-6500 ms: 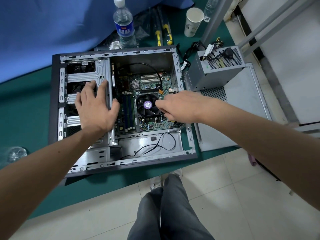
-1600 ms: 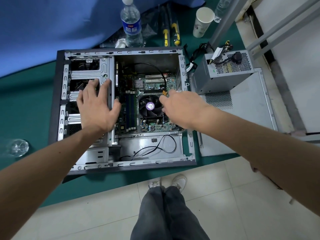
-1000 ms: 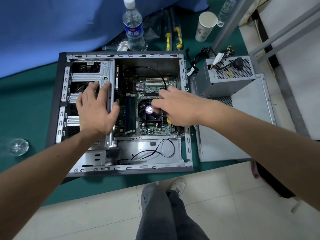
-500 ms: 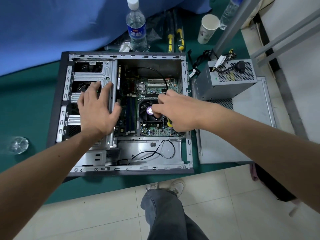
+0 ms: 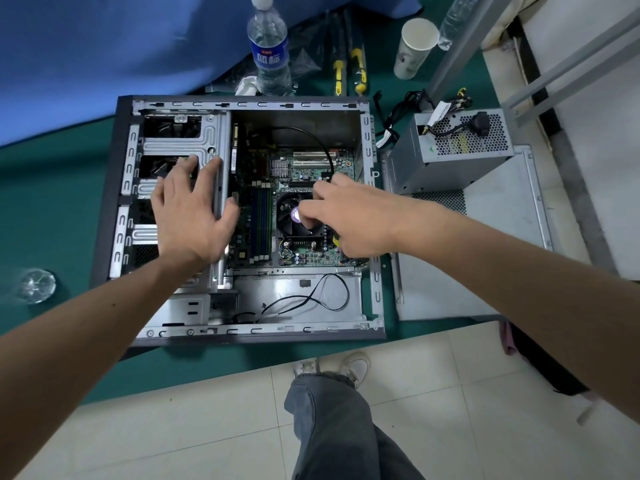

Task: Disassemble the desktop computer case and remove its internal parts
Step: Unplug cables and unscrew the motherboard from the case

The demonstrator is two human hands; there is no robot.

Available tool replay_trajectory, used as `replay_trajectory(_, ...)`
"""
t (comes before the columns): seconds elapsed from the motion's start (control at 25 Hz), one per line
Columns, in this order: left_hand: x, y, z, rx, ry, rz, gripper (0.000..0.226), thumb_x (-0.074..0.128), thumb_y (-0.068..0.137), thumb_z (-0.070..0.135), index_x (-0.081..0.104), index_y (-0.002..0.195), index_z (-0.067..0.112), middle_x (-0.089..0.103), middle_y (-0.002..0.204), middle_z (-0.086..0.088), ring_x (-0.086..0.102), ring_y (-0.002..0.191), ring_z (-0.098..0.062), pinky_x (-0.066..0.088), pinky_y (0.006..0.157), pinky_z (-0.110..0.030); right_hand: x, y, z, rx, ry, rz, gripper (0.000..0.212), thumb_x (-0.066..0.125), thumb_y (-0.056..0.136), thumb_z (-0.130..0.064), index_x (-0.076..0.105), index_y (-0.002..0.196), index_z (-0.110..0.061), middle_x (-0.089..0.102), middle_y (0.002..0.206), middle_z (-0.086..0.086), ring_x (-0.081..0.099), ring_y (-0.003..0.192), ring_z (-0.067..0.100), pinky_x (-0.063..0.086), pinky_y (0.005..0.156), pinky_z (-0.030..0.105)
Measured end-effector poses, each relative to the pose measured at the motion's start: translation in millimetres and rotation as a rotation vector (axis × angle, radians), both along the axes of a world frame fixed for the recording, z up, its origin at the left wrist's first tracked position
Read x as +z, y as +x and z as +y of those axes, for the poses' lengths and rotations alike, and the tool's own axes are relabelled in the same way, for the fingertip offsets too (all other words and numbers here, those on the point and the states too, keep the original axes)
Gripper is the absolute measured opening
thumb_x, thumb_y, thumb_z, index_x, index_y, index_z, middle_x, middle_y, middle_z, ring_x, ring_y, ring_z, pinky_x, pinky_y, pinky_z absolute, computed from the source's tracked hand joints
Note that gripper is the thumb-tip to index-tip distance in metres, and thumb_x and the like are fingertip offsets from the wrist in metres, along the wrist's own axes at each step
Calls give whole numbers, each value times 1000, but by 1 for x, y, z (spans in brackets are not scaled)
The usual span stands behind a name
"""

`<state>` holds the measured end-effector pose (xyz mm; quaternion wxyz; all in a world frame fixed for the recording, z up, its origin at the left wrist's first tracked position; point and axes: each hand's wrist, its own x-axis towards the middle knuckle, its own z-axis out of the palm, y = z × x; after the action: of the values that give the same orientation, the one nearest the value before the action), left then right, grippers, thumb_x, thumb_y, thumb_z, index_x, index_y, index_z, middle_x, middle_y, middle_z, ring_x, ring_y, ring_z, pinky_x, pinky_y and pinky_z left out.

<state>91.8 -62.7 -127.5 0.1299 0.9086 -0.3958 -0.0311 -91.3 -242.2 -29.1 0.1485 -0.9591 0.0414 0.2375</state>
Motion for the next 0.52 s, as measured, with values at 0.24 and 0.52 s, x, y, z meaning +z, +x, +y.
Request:
replay_trajectory(0.24, -1, 0, 1, -2, -12, 3, 66, 36, 86, 51, 35, 147, 25, 34, 148, -14, 26, 141, -28, 16, 116, -49, -7, -1, 11, -37, -313, -21, 30, 40, 104, -33, 44, 126, -12, 47, 115, 14, 49, 80, 29, 34, 62, 37)
replay_trajectory(0.52, -1, 0, 0, -3, -5, 3, 66, 37, 86, 51, 35, 147, 26, 34, 148, -14, 26, 141, -28, 15, 116, -48, 3, 3, 10, 19, -55, 42, 40, 59, 91, -15, 45, 128, -18, 41, 115, 8, 41, 103, 25, 45, 75, 36)
